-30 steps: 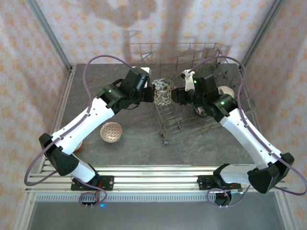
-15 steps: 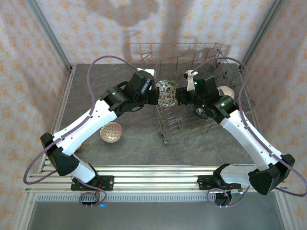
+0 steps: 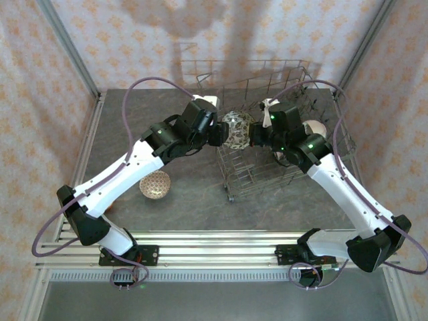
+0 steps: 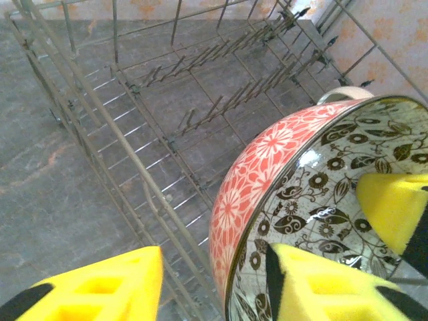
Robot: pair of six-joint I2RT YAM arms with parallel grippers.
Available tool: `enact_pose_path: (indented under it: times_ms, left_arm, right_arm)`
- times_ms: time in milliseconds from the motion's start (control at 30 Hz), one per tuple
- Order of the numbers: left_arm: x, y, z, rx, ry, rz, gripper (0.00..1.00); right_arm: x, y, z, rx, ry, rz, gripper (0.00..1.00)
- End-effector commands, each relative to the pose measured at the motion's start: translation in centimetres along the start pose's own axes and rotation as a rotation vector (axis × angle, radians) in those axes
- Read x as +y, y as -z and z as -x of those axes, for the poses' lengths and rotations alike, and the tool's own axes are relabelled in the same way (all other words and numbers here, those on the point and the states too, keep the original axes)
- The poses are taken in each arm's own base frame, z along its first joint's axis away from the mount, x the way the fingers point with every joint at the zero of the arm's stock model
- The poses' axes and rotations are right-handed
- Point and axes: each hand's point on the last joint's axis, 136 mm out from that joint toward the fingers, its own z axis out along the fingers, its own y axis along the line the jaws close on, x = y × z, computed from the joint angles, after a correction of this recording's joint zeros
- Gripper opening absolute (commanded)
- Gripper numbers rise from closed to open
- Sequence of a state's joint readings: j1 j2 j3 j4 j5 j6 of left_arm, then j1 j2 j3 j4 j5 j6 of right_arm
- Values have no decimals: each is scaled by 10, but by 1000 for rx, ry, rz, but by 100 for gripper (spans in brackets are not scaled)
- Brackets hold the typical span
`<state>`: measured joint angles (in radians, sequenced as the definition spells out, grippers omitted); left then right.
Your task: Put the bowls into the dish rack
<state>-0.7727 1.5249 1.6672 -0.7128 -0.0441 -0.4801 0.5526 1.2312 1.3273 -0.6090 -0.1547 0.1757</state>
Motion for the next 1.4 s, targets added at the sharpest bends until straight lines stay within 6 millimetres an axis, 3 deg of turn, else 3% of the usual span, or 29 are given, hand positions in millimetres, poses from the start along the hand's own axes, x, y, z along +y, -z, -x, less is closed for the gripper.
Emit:
enact_pose_path:
  times_ms: [0,200,400,600,867,1367]
  left_arm:
    - [0,24,22,-102,15,-7,50]
    - [19,43,24,-153,10,47,55]
    - [41,39,3,-110,6,115,56]
    - [64,15,-32,1,55,142,55]
    - [76,-20,-61,130,46,145,54]
    - [88,-64,-113,295,64,122,52]
  right_arm:
    - [-16,8,16,-82,-48,-90,0]
    - [-44,6,21,-98,-138,-232,0]
    - [-72,6,26,-116,-162,-397,0]
    - [-92,16,32,-162,-136,-528,0]
    - [-125,14,18,-100,-93,-766,0]
    - [-151,6,2,-31,-41,-987,0]
